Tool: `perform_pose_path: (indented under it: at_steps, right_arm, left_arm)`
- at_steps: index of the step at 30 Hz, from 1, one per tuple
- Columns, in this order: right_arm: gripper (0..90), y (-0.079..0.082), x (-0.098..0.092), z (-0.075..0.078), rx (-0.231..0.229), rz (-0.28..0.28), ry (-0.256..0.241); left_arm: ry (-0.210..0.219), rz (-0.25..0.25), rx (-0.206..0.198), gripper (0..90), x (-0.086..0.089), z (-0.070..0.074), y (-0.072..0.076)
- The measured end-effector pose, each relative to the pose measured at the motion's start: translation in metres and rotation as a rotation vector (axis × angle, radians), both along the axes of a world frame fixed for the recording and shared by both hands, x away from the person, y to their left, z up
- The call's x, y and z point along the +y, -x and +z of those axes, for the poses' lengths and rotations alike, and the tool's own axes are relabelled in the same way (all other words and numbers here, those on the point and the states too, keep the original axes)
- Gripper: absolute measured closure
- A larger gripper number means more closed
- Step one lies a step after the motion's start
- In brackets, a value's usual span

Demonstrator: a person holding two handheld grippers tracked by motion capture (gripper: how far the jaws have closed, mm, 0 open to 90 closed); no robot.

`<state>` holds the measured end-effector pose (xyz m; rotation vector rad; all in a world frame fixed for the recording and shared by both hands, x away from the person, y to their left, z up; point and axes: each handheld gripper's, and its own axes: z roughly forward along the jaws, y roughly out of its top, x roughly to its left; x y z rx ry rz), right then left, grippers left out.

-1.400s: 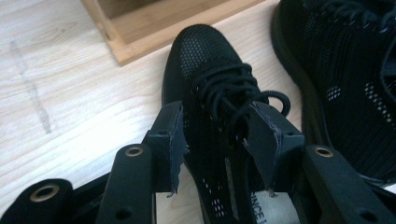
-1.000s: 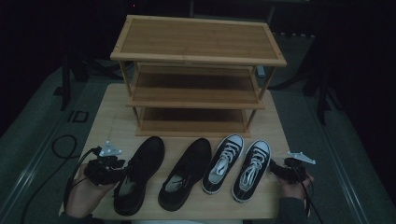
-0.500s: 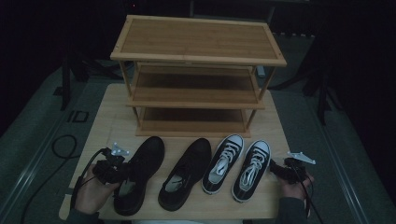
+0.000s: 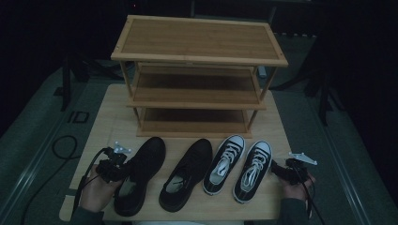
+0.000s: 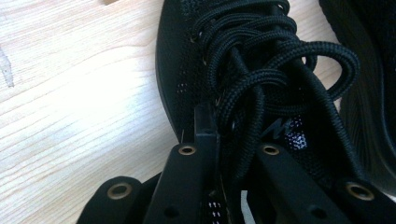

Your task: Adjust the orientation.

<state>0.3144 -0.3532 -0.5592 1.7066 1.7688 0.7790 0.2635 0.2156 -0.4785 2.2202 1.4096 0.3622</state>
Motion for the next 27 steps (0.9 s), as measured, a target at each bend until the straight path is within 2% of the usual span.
perform_pose_path:
  at_steps: [3,7,17,27]
  right_arm:
    - [23.0,0.000,0.000,0.000,0.000,0.000,0.000]
    - [22.9,0.000,0.000,0.000,0.000,0.000,0.000]
    - [22.9,0.000,0.000,0.000,0.000,0.001,0.001]
    - [22.9,0.000,0.000,0.000,0.000,0.001,0.001]
  left_arm:
    - [0.031,0.006,0.001,86.8,0.001,0.001,-0.001]
    - [0.052,0.009,-0.001,86.9,0.003,0.002,-0.004]
    - [0.063,0.011,-0.020,87.0,0.001,0.008,-0.012]
    - [0.060,0.023,-0.045,86.9,-0.010,0.012,-0.038]
